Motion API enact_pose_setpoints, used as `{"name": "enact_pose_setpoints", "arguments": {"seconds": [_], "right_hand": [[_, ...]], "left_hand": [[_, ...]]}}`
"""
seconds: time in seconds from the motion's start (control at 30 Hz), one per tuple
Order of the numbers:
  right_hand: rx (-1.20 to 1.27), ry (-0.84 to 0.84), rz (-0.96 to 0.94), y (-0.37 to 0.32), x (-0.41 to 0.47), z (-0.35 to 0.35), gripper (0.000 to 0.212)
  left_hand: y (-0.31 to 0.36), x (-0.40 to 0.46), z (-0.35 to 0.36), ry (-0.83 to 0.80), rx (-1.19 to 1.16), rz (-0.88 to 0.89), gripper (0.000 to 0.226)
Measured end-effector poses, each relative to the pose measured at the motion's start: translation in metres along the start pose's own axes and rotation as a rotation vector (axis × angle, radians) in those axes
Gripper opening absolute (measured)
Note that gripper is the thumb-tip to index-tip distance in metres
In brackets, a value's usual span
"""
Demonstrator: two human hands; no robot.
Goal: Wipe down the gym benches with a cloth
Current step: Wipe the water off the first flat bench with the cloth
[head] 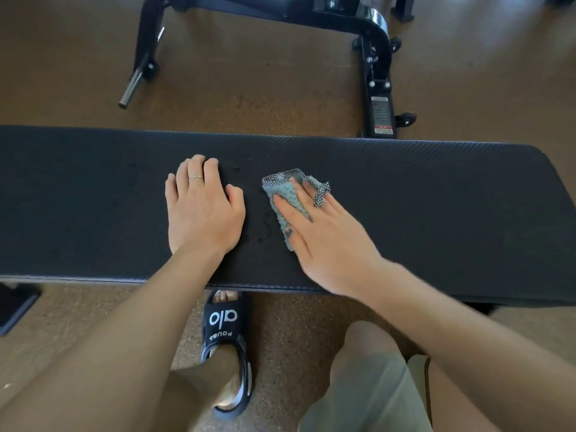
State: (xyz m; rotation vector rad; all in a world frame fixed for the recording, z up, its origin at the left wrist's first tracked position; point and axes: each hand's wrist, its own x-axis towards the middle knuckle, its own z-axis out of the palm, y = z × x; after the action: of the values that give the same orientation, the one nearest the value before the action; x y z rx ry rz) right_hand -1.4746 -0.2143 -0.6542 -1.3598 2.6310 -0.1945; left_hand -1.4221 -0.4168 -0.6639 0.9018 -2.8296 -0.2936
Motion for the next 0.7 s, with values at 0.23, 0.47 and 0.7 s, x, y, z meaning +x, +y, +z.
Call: {"name": "enact_pose_setpoints", "arguments": {"seconds": [0.23, 0.47, 0.7], "right_hand": [[-0.008, 0.022, 0.235, 0.054, 0.084, -0.018, 0.056], [0.007, 0.013, 0.054, -0.023, -0.02, 0.002, 0.066], [-0.025, 0.028, 0.298, 0.026, 0.107, -0.015, 0.056]], "left_hand": [[-0.001, 0.0, 0.0, 0.016, 0.002, 0.006, 0.052], [-0.001, 0.001, -0.001, -0.007, 0.007, 0.0, 0.053], [-0.002, 0.002, 0.002, -0.002, 0.021, 0.017, 0.053]]}}
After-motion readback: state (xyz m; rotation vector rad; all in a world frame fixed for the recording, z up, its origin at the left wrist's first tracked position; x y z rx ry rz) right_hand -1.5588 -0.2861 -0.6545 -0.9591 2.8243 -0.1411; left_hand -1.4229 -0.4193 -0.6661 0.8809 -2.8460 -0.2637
